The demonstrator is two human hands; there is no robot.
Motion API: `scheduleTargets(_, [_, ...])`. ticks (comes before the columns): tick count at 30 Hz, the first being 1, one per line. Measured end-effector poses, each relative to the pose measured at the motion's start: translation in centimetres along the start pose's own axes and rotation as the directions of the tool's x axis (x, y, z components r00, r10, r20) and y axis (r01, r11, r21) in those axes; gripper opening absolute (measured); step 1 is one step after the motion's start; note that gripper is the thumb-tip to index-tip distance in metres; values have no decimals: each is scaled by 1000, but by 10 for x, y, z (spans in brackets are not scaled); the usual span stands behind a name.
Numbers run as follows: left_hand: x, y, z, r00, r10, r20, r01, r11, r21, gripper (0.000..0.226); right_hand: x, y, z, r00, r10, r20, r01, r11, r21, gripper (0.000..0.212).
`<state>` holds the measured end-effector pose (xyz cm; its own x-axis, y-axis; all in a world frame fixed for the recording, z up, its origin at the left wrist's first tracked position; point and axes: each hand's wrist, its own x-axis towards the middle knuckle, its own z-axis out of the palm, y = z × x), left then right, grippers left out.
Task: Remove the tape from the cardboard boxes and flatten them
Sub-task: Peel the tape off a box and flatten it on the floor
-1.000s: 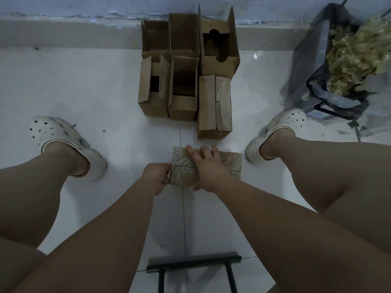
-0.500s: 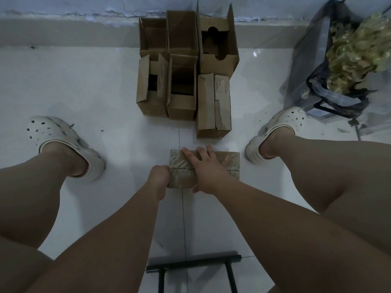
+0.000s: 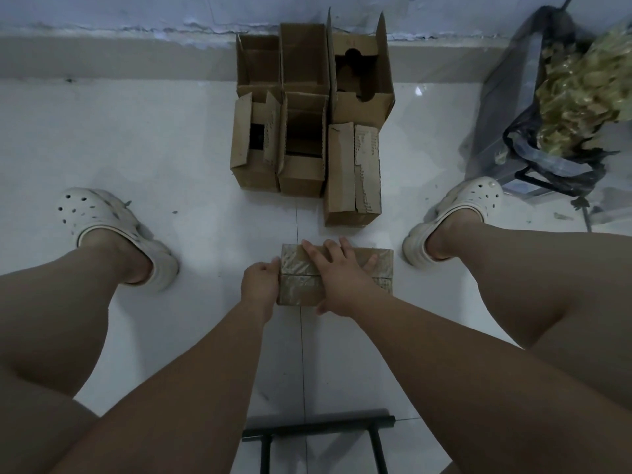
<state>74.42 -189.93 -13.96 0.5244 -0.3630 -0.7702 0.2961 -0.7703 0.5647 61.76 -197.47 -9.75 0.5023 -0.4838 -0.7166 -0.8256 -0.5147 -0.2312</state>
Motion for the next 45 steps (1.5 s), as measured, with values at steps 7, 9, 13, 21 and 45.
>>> scheduleTargets(7, [-2,-2,-3,995,95,-35,-80,948,307,20,-11,5,20,979,-35,-200,14,995,-101,122])
scheduleTargets(9, [-4,-4,-4,996,91,21,-92,925,370,21,-17,6,30,969,-48,-242,22,993,-112,118])
scheduleTargets(13, [-14,-12,-8,992,76,100,-112,897,427,24,-27,4,43,961,-92,-261,47,984,-174,111])
scheduleTargets(21, [-22,-7,-16,974,202,98,-220,946,237,14,-21,6,37,932,-109,-346,29,973,-227,104])
scheduleTargets(45, [13,53,-10,818,350,456,-575,507,642,46,-9,4,25,952,5,-306,-35,995,-90,123])
